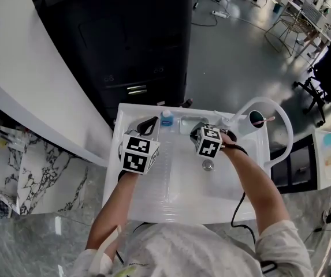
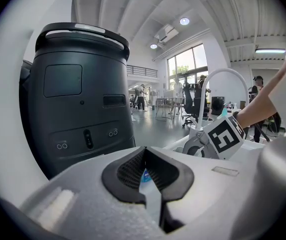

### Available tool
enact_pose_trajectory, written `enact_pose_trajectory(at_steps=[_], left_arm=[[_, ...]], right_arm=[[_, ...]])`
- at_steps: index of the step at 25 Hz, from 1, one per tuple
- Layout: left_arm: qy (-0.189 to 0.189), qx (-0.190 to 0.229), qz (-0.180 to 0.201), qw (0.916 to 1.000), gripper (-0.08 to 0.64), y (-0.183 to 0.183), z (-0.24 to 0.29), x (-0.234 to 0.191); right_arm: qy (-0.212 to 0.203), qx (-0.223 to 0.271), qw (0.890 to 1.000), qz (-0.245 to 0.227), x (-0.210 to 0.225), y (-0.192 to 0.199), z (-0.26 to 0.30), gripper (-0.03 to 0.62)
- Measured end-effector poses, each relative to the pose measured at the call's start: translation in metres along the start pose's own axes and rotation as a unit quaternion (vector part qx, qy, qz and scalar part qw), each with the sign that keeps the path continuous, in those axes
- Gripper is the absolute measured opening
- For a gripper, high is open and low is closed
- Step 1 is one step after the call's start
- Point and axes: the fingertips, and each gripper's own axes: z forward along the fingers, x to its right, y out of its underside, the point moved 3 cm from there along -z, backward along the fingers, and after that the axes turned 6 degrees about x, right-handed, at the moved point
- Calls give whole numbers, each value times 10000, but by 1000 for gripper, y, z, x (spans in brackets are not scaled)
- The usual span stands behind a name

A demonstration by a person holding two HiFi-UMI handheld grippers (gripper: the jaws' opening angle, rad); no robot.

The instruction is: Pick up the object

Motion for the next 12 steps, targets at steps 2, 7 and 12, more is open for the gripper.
enact_pose_trajectory(at_steps=[2,7,12], left_arm=[[5,-14,9,10000,0,1,-1,1],[-2,-27,-9,10000,0,4,-3,1],[-12,-11,-9,10000,0,4,-5,0]], right_arm=[[-31,-2,10000,-22,-1,0,0,24],[-11,31,10000,-52,-2,1,-1,9],[76,195,9998,29,1,-9,-8,9]])
